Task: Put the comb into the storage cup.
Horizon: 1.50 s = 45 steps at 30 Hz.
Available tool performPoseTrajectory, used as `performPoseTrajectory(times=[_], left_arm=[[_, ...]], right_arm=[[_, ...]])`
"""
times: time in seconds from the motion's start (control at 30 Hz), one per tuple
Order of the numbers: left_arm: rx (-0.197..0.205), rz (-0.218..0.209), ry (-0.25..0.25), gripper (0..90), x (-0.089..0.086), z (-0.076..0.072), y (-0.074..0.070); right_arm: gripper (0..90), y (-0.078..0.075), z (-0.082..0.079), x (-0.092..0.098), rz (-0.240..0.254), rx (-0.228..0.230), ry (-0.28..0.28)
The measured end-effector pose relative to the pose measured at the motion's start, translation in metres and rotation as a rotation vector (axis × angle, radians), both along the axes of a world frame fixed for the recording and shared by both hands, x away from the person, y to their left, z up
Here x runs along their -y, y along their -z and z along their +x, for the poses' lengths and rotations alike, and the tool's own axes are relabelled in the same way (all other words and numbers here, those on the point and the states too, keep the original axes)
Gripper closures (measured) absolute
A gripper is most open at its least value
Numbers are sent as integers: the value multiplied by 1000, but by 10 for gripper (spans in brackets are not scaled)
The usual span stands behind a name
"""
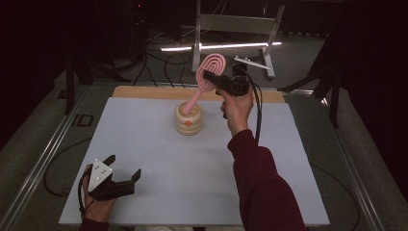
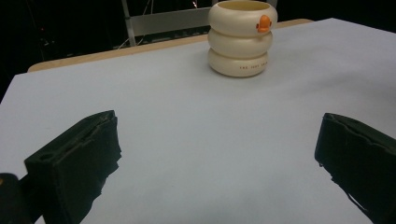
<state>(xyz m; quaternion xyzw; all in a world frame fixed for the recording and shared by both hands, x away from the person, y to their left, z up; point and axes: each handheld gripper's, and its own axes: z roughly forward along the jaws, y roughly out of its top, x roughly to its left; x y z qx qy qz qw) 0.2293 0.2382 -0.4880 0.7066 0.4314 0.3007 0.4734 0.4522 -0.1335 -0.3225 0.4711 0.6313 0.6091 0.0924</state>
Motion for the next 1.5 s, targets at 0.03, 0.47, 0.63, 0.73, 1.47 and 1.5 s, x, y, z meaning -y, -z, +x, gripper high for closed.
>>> performPoseTrajectory(times=[0.03, 0.47, 0.63, 0.73, 1.47, 1.5], left_arm=[[0, 3, 1, 9, 0, 0, 0], [-1, 2, 2, 9, 0, 0, 0], [-1, -1, -7, 10, 0, 0, 0], [-1, -2, -8, 10, 0, 0, 0], [-1, -3, -5, 11, 0, 0, 0], [-2, -2, -5, 11, 0, 0, 0]], right_arm=[[632, 0, 0, 0, -4, 7, 1], [632, 5, 8, -2, -32, 24, 46], [632, 9, 11, -1, -41, 22, 66], [632, 11, 12, 0, -49, 27, 77], [631, 27, 18, 0, -78, 16, 133], [632, 28, 19, -1, -82, 17, 132]])
